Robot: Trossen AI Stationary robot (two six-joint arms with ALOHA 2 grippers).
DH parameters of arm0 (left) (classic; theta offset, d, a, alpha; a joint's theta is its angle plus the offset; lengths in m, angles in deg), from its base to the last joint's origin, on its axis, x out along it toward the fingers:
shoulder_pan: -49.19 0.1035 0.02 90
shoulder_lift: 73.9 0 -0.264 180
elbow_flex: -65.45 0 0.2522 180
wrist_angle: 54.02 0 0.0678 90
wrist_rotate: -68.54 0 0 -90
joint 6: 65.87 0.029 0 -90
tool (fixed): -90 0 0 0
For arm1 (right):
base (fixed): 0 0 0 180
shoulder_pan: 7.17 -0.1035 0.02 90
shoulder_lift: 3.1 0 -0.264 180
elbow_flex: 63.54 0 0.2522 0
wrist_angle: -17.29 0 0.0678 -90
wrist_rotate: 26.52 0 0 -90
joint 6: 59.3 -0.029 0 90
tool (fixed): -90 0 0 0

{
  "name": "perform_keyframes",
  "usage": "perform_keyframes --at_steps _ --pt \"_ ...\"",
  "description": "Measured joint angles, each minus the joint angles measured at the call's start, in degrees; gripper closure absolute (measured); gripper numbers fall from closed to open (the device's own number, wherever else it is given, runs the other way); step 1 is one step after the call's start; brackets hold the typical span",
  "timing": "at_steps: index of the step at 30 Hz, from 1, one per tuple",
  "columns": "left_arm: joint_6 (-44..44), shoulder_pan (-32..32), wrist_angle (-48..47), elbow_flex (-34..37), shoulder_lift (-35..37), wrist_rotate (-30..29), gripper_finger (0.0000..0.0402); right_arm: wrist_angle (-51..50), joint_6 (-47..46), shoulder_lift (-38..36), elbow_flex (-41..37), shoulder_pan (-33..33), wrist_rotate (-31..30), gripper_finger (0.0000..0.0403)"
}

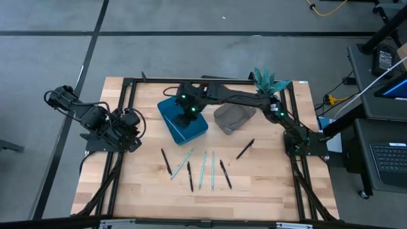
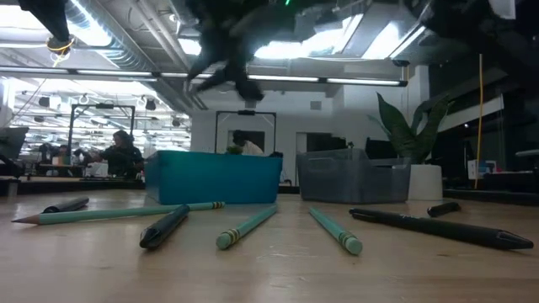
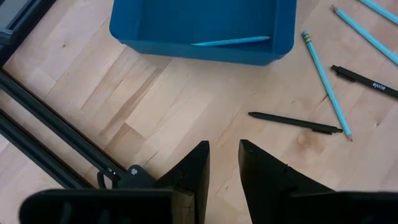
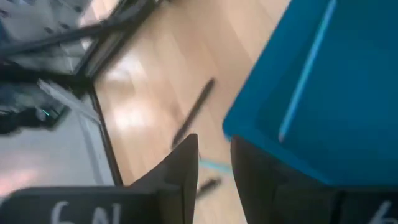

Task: Sort pens & pencils
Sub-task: Put the right light blue pencil into the blue bin

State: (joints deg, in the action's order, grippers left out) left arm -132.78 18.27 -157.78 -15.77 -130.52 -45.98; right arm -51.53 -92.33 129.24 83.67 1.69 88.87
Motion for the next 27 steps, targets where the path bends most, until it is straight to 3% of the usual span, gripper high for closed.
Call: perform_keyframes --at_steps 3,7,11,14,18,27 --pt "-0.02 0.0 -0.01 0.01 0.0 0.65 0.0321 -10.78 0.94 -4.14 0.0 -3.68 -6.36 0.0306" --pt "-0.28 0.0 -0.01 0.01 0.0 0.69 0.0321 -23.65 -1.94 -8.48 0.0 -9.69 -20.62 0.0306" --pt "-0.55 0.0 -0.01 0.01 -0.02 0.42 0.0321 -32.7 -8.28 -11.14 0.0 -16.02 -36.46 0.0306" --pt "-1.83 0.0 -0.01 0.01 0.0 0.21 0.0321 -35.09 -11.8 -11.81 -0.07 -19.81 -44.59 0.0306" --pt "-2.73 0.0 0.48 0.01 -0.12 0.21 0.0321 -34.9 -11.81 -12.25 -0.09 -22.03 -46.28 0.0306" --pt "-3.1 0.0 1.83 0.01 -0.33 3.16 0.0321 -34.93 -7.5 -12.25 -0.15 -22.31 -41.01 0.0306"
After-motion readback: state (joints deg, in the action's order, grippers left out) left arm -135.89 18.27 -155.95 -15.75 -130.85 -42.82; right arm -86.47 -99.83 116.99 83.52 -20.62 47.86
